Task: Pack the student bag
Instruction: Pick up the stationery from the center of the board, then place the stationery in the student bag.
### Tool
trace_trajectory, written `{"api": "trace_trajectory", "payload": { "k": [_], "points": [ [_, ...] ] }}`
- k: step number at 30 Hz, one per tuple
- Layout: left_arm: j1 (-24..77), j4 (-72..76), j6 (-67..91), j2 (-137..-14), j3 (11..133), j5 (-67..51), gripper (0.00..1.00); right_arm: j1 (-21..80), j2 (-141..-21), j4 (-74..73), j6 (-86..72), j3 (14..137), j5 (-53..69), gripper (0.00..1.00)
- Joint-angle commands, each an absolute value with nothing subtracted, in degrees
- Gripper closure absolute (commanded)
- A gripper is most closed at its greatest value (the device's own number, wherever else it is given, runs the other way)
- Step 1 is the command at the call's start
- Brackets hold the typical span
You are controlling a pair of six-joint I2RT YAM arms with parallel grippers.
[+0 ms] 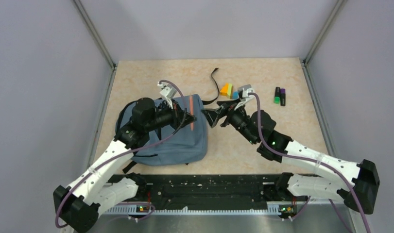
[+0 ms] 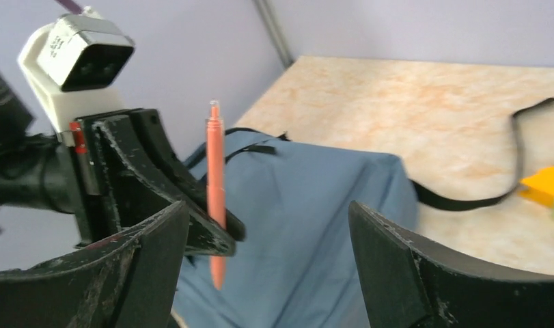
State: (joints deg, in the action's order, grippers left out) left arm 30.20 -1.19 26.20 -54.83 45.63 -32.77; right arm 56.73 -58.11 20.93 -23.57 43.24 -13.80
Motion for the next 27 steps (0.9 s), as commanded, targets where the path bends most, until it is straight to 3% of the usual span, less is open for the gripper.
{"api": "trace_trajectory", "payload": {
  "k": [1, 8, 15, 27],
  "points": [
    [28.6, -24.35, 22.57, -51.96, 53.97, -16.55, 1.0, 55.3, -55.45, 6.86, -14.22, 49.45, -22.4, 0.15],
    [23.45, -53.18, 24.09, -54.32, 66.53, -12.14, 1.0, 41.19, -49.49, 6.33, -17.87, 43.15, -13.94, 0.13],
    [14.26, -70.37, 18.58, -59.21, 68.91, -12.42, 1.0, 34.85, -45.56, 5.26, -17.44, 39.9, -12.38, 0.12],
    [13.97, -75.43, 19.0, -63.87, 66.29, -9.72, 1.0, 33.24, -42.87, 5.65, -17.62, 38.85, -10.42, 0.12]
  ]
}}
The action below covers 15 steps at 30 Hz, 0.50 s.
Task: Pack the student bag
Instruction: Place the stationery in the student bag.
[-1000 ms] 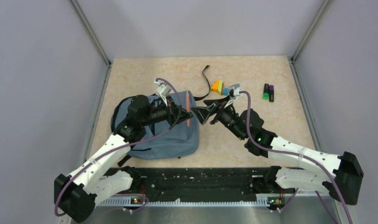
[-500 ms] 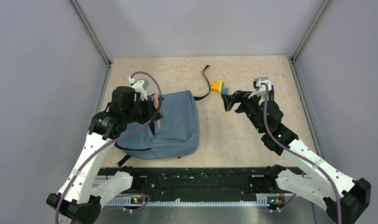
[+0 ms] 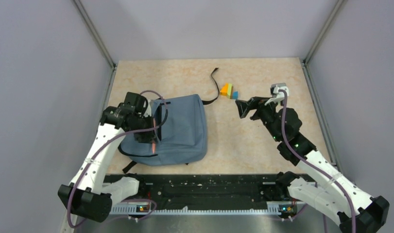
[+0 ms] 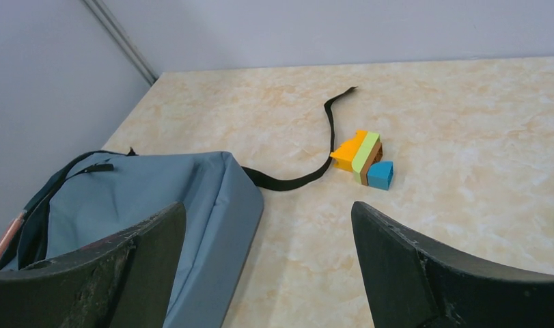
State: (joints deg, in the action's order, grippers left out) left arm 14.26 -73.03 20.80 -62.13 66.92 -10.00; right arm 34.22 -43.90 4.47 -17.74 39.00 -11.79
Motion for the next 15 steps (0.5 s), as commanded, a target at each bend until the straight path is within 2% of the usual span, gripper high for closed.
{"api": "trace_trajectory", "payload": {
  "k": [1, 9, 15],
  "points": [
    [13.97, -75.94, 18.5, -64.63, 66.5, -9.6, 1.0, 33.15, -42.77, 5.63, -17.66, 38.85, -10.23, 0.12],
    [13.97, -75.16, 16.06, -70.05, 68.12, -12.49, 1.0, 33.05, -40.74, 5.05, -17.5, 38.67, -10.57, 0.12],
    [13.97, -74.18, 13.71, -75.54, 72.89, -8.03, 1.0, 33.05, -39.03, 4.31, -17.28, 38.54, -11.13, 0.12]
  ]
}}
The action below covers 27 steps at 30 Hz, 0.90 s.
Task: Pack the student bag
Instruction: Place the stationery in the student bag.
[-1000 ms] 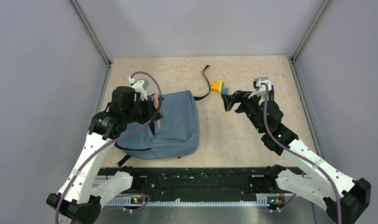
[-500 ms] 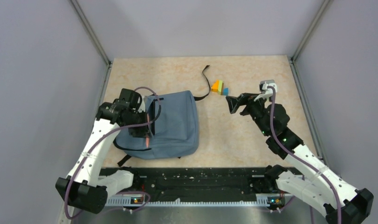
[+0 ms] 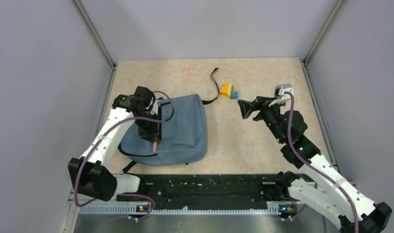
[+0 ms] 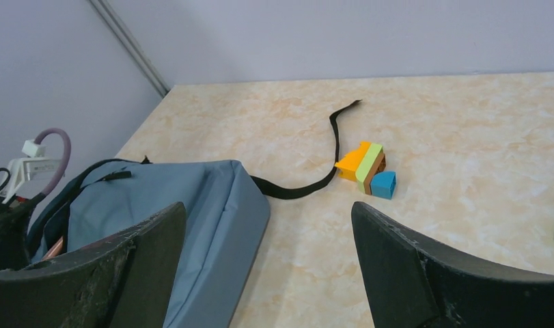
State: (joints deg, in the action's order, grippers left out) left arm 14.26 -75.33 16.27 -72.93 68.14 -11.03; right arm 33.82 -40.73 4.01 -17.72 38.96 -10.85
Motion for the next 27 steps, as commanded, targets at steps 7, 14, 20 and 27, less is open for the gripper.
{"api": "trace_trajectory", "payload": {
  "k": [7, 14, 20, 27],
  "points": [
    [13.97, -68.3, 13.1, -79.56, 77.89, -6.26, 1.0, 33.05, -37.97, 4.42, -17.4, 38.13, -10.8, 0.12],
    [13.97, -61.36, 11.91, -81.55, 78.43, -5.44, 1.0, 33.05, -37.71, 4.89, -17.66, 37.84, -10.0, 0.12],
    [13.95, -57.18, 8.75, -81.88, 78.73, -3.5, 1.0, 33.05, -37.21, 5.48, -18.11, 37.55, -8.68, 0.12],
    [14.06, -57.08, 7.58, -80.75, 78.58, -1.63, 0.62, 33.05, -37.38, 6.32, -18.51, 37.18, -7.91, 0.12]
  ]
}}
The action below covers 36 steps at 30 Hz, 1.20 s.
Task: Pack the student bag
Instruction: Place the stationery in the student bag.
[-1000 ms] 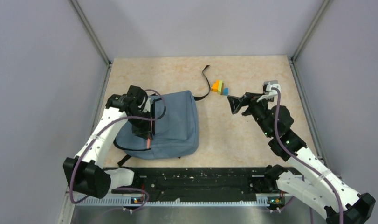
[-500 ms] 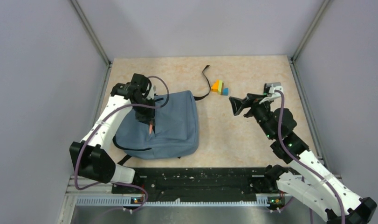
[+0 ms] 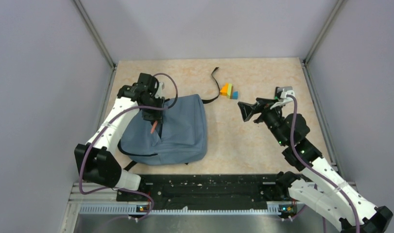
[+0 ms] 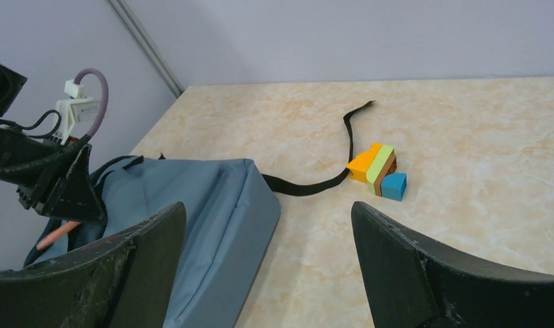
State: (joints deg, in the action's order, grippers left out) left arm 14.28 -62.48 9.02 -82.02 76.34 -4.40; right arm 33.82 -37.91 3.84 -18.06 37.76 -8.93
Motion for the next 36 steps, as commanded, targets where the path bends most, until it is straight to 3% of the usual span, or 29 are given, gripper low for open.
{"api": "trace_trajectory", "payload": {
  "k": [1, 5, 12, 28, 33, 36],
  "points": [
    [14.05, -57.12, 7.63, -80.36, 78.57, -1.63, 0.54, 33.05, -37.54, 6.34, -18.51, 37.13, -7.91, 0.12],
    [14.06, -56.9, 7.45, -78.69, 78.92, -2.41, 0.37, 33.05, -38.62, 5.88, -17.89, 37.46, -8.54, 0.12],
    [14.06, -55.58, 8.27, -74.99, 78.26, -5.6, 0.36, 33.05, -40.69, 5.32, -17.43, 38.05, -9.71, 0.12],
    [14.5, -66.99, 17.93, -59.6, 66.48, -11.49, 0.48, 33.04, -45.07, 6.36, -17.61, 38.16, -10.71, 0.13],
    [14.5, -64.97, 18.54, -57.97, 64.61, -10.97, 0.63, 33.07, -45.02, 6.61, -18.24, 38.06, -9.33, 0.14],
    [14.5, -64.18, 18.54, -59.07, 64.0, -11.74, 0.66, 33.05, -44.55, 6.38, -18.35, 38.06, -9.15, 0.15]
  ]
}}
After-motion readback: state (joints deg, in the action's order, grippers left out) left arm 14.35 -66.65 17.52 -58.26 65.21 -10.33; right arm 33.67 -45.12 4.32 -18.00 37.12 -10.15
